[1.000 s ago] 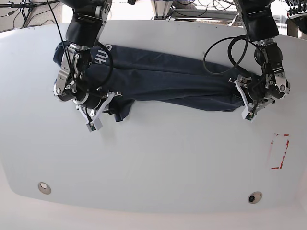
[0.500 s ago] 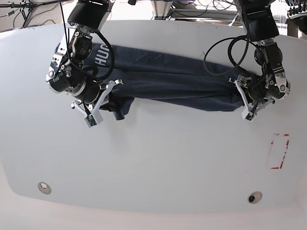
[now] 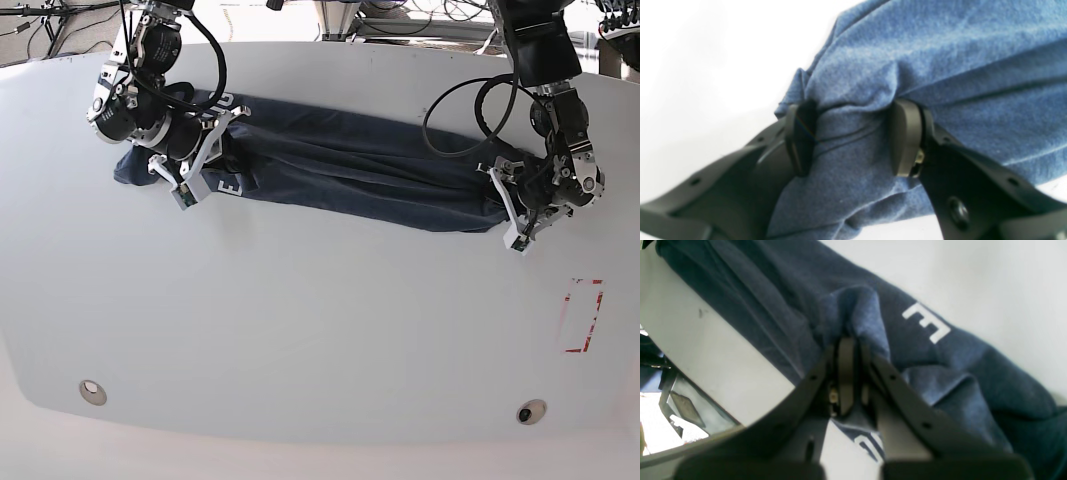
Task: Fold the T-shirt properly
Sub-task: 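Pull both shirt ends apart with both grippers to straighten the strip, then push the right gripper's shirt end inward and press the loose fabric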
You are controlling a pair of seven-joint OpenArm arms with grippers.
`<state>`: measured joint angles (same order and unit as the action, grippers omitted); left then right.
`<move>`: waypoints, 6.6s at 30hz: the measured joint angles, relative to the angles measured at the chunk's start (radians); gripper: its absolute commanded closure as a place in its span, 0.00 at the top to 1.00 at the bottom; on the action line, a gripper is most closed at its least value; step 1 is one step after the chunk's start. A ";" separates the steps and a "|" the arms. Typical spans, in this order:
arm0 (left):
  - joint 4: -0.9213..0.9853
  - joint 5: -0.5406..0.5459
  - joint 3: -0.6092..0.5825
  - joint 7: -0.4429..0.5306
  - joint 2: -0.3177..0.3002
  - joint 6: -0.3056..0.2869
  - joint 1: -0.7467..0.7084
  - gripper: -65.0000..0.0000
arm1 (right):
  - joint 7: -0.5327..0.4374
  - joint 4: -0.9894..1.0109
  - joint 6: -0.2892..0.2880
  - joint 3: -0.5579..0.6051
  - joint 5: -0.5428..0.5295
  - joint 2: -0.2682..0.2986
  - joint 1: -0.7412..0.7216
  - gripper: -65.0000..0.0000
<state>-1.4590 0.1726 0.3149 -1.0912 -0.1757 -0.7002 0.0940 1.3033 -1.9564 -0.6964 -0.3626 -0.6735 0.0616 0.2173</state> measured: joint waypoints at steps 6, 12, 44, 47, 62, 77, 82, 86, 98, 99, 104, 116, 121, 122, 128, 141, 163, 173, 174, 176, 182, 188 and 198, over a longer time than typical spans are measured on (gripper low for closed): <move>0.000 0.000 0.000 0.000 0.000 0.000 0.000 0.46 | 0.003 0.000 0.000 0.001 -0.030 0.016 0.024 0.42; 0.000 0.000 0.000 0.000 0.000 0.000 0.000 0.46 | -0.010 -0.002 0.000 -0.064 -0.037 0.021 0.019 0.81; -0.001 0.012 0.001 0.024 -0.037 0.003 -0.033 0.46 | -0.174 0.167 -0.002 -0.127 0.117 -0.006 0.050 0.11; -0.001 0.023 -0.002 0.027 -0.053 0.003 -0.038 0.46 | -0.201 0.210 0.000 -0.129 0.148 0.046 0.046 0.11; 0.021 0.074 0.006 0.127 -0.111 0.000 -0.116 0.46 | -0.238 0.371 -0.003 -0.125 0.154 0.234 -0.027 0.11; -0.016 0.067 0.006 0.109 -0.110 0.003 -0.135 0.46 | -0.034 0.001 0.006 -0.168 -0.020 0.186 -0.050 0.11; -0.040 0.054 0.006 0.085 -0.100 0.003 -0.139 0.46 | 0.053 -0.043 0.004 -0.168 -0.142 0.089 -0.081 0.11; -0.043 0.042 0.008 0.076 -0.094 0.003 -0.137 0.46 | 0.060 -0.005 0.004 -0.159 -0.101 0.005 -0.086 0.11; -0.044 0.042 0.008 0.075 -0.093 0.003 -0.136 0.46 | -0.041 0.139 0.001 0.023 0.096 -0.077 -0.133 0.11; -0.044 0.042 0.008 0.075 -0.093 0.003 -0.136 0.46 | -0.053 0.163 0.001 0.042 0.114 -0.079 -0.133 0.11; -0.044 0.042 0.008 0.075 -0.093 0.003 -0.136 0.46 | -0.142 0.290 0.000 0.080 0.158 -0.079 -0.143 0.11; -0.044 0.042 0.008 0.079 -0.093 0.003 -0.139 0.46 | -0.246 0.380 0.001 0.077 0.163 0.003 -0.234 0.11; -0.044 0.042 0.008 0.079 -0.093 0.003 -0.139 0.46 | -0.206 0.286 0.002 0.076 0.063 0.050 -0.227 0.11; -0.044 0.042 0.008 0.079 -0.093 0.003 -0.138 0.46 | -0.185 0.272 0.002 0.076 0.049 0.057 -0.226 0.11; -0.044 0.042 0.008 0.078 -0.093 0.003 -0.138 0.46 | -0.143 0.169 0.001 0.017 -0.062 0.083 -0.171 0.11; -0.044 0.041 0.008 0.074 -0.091 0.003 -0.135 0.46 | -0.129 0.172 0.001 0.028 -0.091 0.081 -0.048 0.11; -0.043 0.041 0.007 0.074 -0.091 0.003 -0.136 0.46 | -0.158 0.307 0.001 0.138 -0.024 0.032 -0.252 0.26; -0.043 0.041 0.007 0.074 -0.091 0.003 -0.136 0.46 | -0.124 0.267 0.001 0.135 -0.024 0.039 -0.261 0.65; -0.043 0.041 0.007 0.074 -0.091 0.003 -0.136 0.46 | -0.124 0.272 0.001 0.135 -0.018 0.039 -0.259 0.65; -0.043 0.041 0.007 0.074 -0.091 0.003 -0.136 0.46 | -0.124 0.282 0.000 0.137 -0.013 0.039 -0.256 0.64; -0.043 0.041 0.007 0.074 -0.091 0.003 -0.136 0.46 | -0.125 0.291 0.001 0.144 -0.011 0.051 -0.255 0.57; -0.043 0.041 0.007 0.074 -0.091 0.003 -0.136 0.46 | -0.148 0.376 0.001 0.144 -0.013 0.052 -0.261 0.39; -0.043 0.041 0.007 0.074 -0.087 0.003 -0.135 0.46 | -0.185 0.430 0.001 0.190 -0.011 0.062 -0.257 0.10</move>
<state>-1.5024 0.2134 0.3218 -1.0172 -0.2626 -0.6968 -0.0414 1.1183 -1.5261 -0.6956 -0.1726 -0.6842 0.1234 -0.0399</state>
